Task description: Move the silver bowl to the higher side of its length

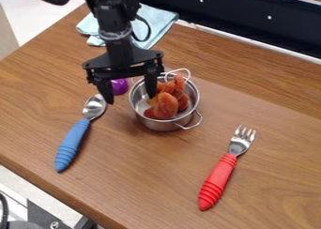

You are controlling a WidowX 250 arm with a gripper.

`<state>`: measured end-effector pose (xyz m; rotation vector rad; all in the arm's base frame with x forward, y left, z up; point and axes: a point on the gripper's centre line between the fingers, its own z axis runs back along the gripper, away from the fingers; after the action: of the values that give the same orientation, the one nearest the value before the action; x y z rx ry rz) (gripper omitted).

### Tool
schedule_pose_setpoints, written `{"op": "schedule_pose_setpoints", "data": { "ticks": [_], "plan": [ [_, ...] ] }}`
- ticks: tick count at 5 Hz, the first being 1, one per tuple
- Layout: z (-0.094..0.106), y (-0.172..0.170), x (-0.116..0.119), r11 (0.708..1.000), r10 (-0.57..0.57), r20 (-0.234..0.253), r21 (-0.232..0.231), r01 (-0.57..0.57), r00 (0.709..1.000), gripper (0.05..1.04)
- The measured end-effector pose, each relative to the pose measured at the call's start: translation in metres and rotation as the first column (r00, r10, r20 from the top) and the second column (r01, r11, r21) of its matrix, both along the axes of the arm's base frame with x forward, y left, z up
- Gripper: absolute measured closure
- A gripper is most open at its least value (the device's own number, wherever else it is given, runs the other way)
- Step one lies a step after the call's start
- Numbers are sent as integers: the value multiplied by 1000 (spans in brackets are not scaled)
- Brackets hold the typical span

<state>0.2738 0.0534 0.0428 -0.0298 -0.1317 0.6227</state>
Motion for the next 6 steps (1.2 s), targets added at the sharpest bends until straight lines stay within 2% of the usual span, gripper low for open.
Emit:
{"op": "schedule_pose_setpoints", "data": {
  "ticks": [1,2,4,5,6],
  "plan": [
    [-6,1,-2,1000,2,15,12,-2,1000,85],
    [-14,-1,1,999,7,19,35,-7,1000,136],
    [-22,-4,5,998,9,22,55,-10,1000,692],
    [-23,-6,4,999,-5,21,33,4,1000,910],
    [-22,-2,0,1000,-1,-6,-8,1,1000,1014]
  ]
}}
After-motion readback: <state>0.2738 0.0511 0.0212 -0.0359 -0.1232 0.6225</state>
